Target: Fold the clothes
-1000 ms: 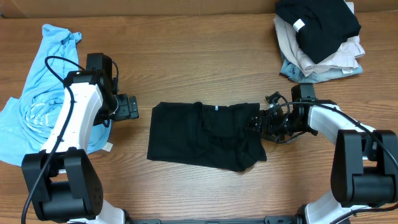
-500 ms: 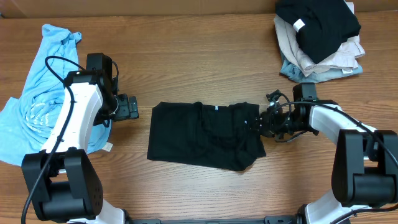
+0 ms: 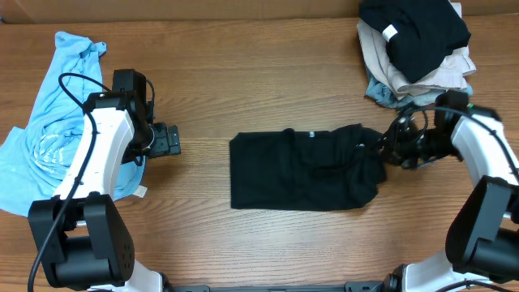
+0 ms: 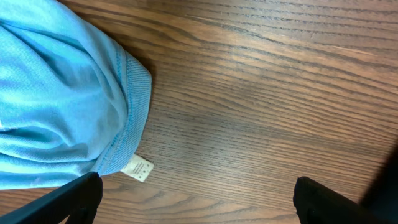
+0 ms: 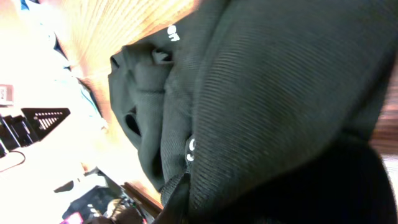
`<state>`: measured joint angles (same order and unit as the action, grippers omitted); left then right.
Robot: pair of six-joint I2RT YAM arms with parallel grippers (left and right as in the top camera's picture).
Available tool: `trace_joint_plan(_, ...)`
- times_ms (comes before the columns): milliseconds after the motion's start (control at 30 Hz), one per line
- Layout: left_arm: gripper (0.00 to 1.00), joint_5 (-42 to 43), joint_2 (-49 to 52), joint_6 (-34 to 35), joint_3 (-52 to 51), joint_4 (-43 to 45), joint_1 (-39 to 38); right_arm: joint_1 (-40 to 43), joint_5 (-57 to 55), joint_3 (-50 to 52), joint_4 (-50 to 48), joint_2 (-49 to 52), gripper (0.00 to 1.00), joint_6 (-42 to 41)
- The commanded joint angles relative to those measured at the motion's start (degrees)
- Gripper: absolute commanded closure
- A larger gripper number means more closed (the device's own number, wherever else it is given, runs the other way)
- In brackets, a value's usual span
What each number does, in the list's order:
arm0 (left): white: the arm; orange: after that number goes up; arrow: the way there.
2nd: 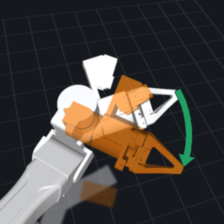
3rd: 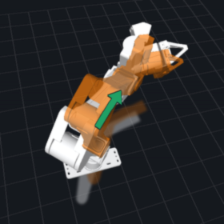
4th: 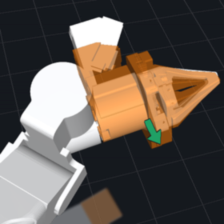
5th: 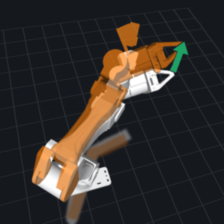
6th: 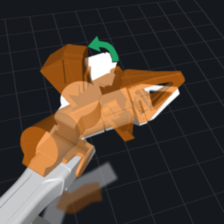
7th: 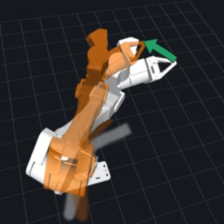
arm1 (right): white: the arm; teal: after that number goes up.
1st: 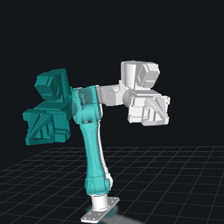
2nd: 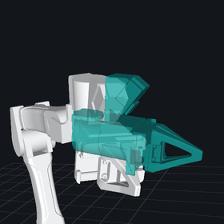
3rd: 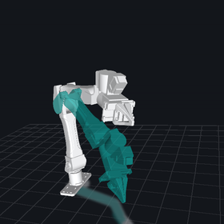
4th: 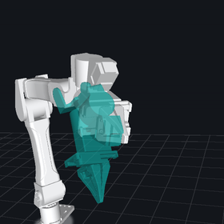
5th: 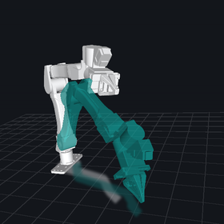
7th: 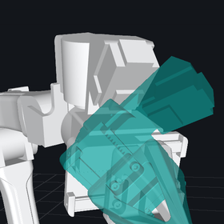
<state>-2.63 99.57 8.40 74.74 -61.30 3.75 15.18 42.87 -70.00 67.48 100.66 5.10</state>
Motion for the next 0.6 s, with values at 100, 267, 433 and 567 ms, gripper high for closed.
trace_joint_plan(100, 0.0, -0.35, 0.5, -1.14, 1.01, 0.39, 0.0, -2.78, -2.34, -12.02, 6.82, -3.1, 0.96, 2.43)
trace_joint_plan(267, 0.0, -0.35, 0.5, -1.11, 1.01, 0.76, 0.0, -11.85, -3.13, -16.72, 8.35, -4.26, 0.96, -0.09)
trace_joint_plan(433, 0.0, -0.35, 0.5, -1.11, 1.01, 1.01, 0.0, -26.16, -10.93, -16.96, 2.64, -3.61, 0.91, -10.62)
trace_joint_plan(567, 0.0, -0.35, 0.5, -1.11, 1.01, 1.2, 0.0, -37.81, -18.36, -16.81, -3.43, -1.57, 0.86, -18.99)
